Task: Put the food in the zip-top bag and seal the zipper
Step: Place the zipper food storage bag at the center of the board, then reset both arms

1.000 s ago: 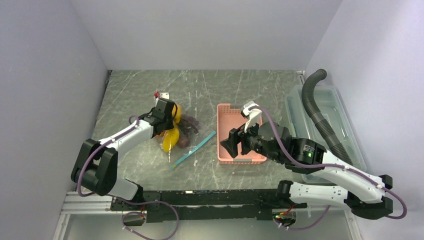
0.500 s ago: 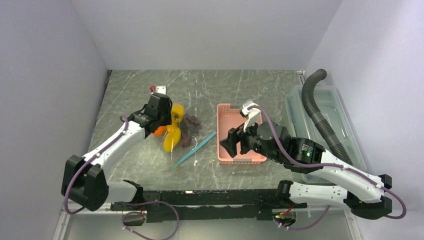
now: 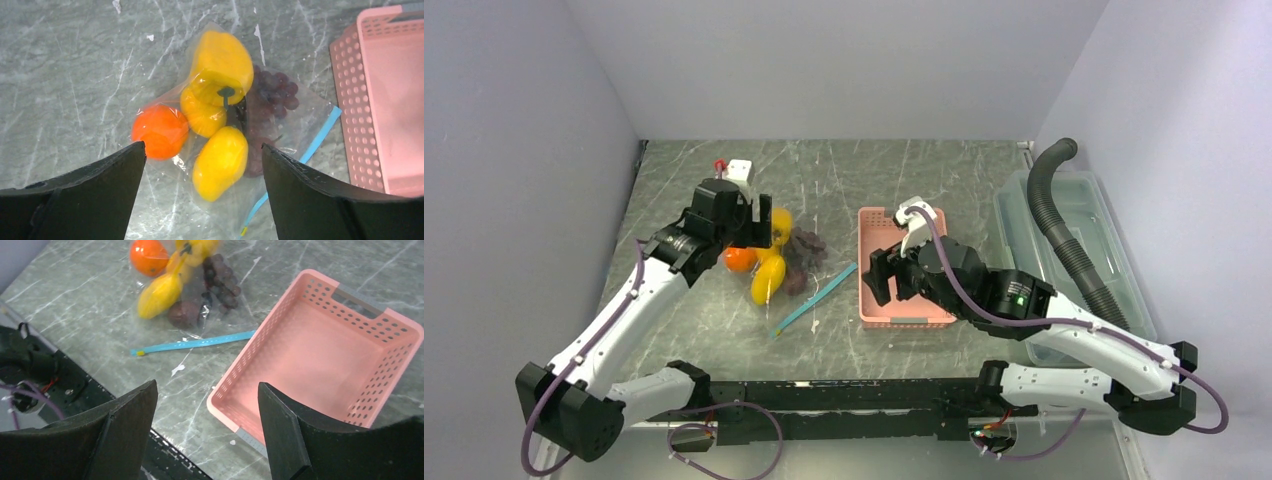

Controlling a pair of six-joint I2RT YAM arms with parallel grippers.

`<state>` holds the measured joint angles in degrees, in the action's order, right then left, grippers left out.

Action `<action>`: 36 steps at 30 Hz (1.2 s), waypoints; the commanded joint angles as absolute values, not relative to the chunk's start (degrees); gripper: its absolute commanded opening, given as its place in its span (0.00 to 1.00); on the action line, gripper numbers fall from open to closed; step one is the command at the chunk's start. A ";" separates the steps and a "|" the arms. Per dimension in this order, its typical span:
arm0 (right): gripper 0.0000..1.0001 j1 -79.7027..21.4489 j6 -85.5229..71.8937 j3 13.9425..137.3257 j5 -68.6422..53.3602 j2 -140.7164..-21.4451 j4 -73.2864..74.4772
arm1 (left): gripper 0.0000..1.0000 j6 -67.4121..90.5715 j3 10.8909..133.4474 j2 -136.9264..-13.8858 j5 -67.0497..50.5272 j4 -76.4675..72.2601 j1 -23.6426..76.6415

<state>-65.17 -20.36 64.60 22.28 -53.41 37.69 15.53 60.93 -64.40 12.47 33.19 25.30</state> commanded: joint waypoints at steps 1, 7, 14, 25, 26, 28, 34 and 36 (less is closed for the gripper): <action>0.77 -63.35 -18.78 67.75 26.27 -54.73 37.67 | 0.99 11.02 64.17 -60.75 6.60 35.38 25.22; 0.77 -56.01 -18.61 67.62 22.18 -56.96 36.21 | 1.00 7.40 64.66 -58.47 -2.67 35.66 25.22; 0.78 -47.18 -19.86 65.45 17.62 -58.28 33.00 | 1.00 7.52 61.97 -54.68 -2.75 34.23 25.22; 0.79 -40.07 -20.93 64.77 15.00 -63.06 30.15 | 1.00 12.68 59.33 -52.36 -0.16 33.80 25.22; 0.79 -39.69 -20.84 64.90 14.95 -63.24 30.00 | 1.00 12.41 59.13 -52.13 -0.15 33.79 25.22; 0.79 -38.99 -20.83 65.06 14.88 -63.74 29.61 | 1.00 11.55 58.37 -51.60 -1.46 32.90 25.22; 0.79 -38.08 -21.04 63.99 15.56 -64.01 27.00 | 1.00 10.90 57.15 -49.84 -3.83 32.36 25.22; 0.79 -38.06 -21.15 63.50 16.69 -63.90 25.82 | 1.00 10.65 56.66 -49.29 -3.06 32.21 25.22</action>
